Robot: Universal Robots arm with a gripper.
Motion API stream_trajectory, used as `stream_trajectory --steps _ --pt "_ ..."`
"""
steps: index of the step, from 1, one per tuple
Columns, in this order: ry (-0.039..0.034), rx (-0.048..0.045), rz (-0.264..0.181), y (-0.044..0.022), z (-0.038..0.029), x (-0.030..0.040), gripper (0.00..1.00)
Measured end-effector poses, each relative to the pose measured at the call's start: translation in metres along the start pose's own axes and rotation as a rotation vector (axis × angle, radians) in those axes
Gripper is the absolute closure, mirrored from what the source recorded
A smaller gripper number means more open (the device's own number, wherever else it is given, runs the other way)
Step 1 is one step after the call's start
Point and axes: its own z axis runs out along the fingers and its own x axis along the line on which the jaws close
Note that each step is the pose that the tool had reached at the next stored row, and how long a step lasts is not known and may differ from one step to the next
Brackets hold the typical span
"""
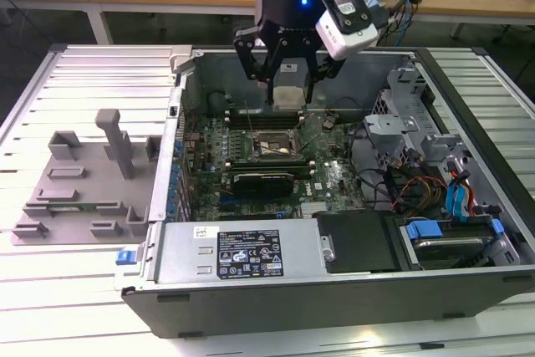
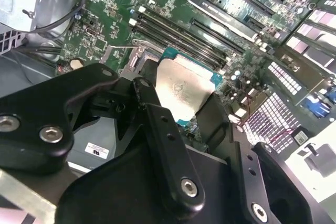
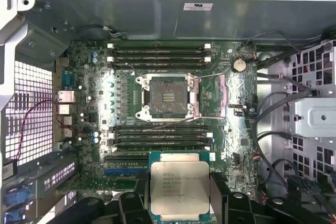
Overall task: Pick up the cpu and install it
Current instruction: 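Pick up the cpu and move it towards the insertion slot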
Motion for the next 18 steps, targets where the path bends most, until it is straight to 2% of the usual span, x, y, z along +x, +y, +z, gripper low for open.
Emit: stream_trajectory --steps 5,10,18 --pt "0.0000 0.0001 0.000 0.0071 0.0052 0.0013 0.46" --pt "0.0000 0.0001 0.000 0.0104 0.0100 0.0021 0.46" --pt "0.0000 0.0002 0.000 0.0202 0.0183 0.0052 0.46"
